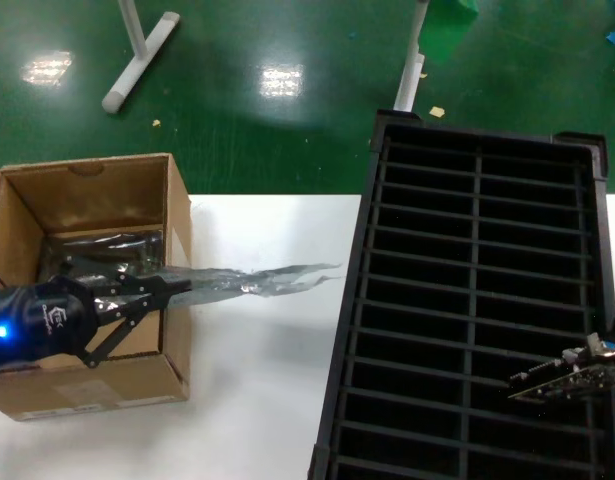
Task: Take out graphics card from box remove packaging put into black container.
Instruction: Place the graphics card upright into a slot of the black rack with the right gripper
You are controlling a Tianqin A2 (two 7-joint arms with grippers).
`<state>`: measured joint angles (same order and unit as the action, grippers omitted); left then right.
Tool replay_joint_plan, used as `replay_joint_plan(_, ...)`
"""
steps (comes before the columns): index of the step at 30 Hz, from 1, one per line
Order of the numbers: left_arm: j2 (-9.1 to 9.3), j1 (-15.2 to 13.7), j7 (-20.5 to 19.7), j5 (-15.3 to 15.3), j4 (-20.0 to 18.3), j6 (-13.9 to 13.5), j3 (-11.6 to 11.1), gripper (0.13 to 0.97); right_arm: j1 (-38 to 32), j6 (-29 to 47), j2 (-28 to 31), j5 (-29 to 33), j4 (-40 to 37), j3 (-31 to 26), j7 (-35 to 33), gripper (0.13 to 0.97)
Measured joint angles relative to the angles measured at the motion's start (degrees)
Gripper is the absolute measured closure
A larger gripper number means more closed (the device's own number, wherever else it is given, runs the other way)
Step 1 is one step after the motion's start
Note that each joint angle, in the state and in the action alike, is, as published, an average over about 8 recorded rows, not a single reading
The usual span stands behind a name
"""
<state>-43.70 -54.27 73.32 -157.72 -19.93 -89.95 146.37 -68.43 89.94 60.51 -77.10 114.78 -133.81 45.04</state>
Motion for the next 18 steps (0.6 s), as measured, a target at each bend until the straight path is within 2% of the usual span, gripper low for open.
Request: replay_joint_plan(18, 0.59, 0.49, 0.19, 0.00, 1.49, 0.00, -0.44, 0.955, -7.45, 0.00, 0.76, -2.36, 0.10, -7.70, 2.39, 0.898)
